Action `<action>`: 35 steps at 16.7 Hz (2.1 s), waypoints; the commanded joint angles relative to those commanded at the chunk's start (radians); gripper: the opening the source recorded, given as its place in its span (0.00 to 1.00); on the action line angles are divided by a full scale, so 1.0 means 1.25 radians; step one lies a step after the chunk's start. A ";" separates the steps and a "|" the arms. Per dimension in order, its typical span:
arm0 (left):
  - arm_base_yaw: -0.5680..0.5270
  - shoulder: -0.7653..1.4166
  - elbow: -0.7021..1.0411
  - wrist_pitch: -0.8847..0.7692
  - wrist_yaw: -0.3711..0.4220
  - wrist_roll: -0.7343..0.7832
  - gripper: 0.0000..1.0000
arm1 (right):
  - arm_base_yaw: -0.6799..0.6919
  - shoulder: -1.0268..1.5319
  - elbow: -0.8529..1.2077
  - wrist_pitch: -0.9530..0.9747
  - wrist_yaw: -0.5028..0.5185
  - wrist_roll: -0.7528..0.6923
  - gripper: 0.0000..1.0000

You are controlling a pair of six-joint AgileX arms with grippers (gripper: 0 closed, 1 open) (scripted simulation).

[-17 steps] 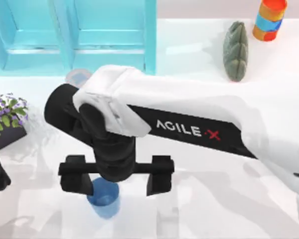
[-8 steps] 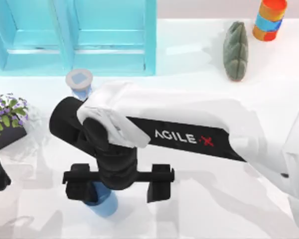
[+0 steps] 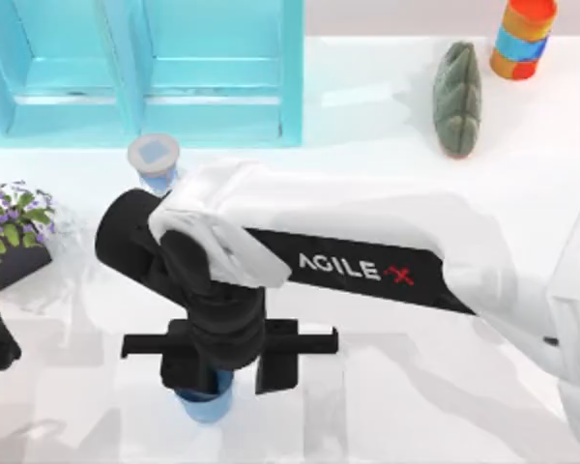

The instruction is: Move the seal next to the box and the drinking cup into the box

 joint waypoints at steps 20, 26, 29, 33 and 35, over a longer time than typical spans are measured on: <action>0.000 0.000 0.000 0.000 0.000 0.000 1.00 | -0.075 -0.212 -0.111 -0.092 -0.002 -0.075 0.00; 0.000 0.000 0.000 0.000 0.000 0.000 1.00 | -0.114 -0.318 -0.169 -0.148 -0.003 -0.116 0.00; 0.000 0.000 0.000 0.000 0.000 0.000 1.00 | -0.110 -0.315 -0.166 -0.147 -0.002 -0.115 0.00; 0.000 0.000 0.000 0.000 0.000 0.000 1.00 | -0.179 -0.320 -0.179 -0.149 -0.003 -0.185 0.00; 0.000 0.000 0.000 0.000 0.000 0.000 1.00 | -0.253 -0.330 -0.194 -0.148 -0.005 -0.260 0.00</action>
